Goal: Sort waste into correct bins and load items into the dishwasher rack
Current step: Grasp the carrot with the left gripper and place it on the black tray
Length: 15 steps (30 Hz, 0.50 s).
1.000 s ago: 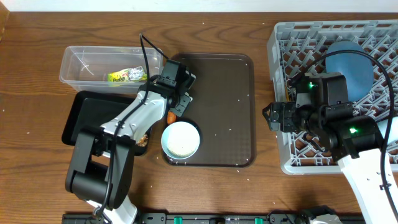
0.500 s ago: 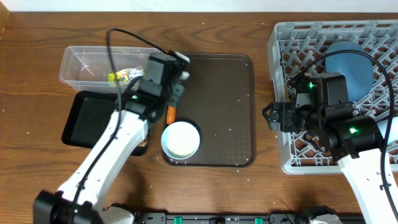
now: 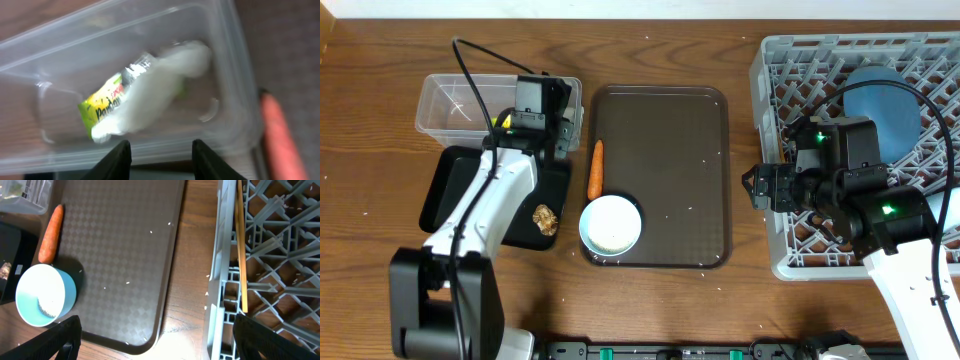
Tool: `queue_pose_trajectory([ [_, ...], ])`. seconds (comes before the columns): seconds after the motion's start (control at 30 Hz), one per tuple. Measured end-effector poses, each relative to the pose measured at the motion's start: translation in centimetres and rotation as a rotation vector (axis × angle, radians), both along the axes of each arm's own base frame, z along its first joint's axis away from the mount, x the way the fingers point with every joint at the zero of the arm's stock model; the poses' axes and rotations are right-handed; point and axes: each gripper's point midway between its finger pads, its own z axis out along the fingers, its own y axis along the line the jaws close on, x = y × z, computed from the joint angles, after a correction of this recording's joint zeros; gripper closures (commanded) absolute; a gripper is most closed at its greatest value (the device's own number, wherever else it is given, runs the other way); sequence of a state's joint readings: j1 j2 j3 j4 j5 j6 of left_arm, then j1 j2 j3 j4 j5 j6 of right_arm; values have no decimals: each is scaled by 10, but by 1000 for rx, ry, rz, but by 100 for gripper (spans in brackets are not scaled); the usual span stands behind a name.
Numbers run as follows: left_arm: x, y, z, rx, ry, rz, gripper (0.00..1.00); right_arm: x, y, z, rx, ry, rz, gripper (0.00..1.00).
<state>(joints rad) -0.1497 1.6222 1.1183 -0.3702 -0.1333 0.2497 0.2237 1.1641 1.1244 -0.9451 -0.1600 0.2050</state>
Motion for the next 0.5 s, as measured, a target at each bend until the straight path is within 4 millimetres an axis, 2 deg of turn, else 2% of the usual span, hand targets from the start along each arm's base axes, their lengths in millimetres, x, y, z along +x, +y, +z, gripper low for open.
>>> queue_pose_trajectory([
  [0.13,-27,-42,22,-87,17,-89,55,0,0,0,0,-1,0,9],
  [0.2,-42,-70,37,-125,3,-158,47,0,0,0,0,-2,0,9],
  [0.27,-55,-92,42,-140,14,-215,42,0,0,0,0,-1,0,9],
  [0.4,-70,-119,28,-151,76,-274,39,0,0,0,0,0,0,9],
  [0.5,-68,-121,5,-144,131,-255,39,0,0,0,0,0,0,9],
])
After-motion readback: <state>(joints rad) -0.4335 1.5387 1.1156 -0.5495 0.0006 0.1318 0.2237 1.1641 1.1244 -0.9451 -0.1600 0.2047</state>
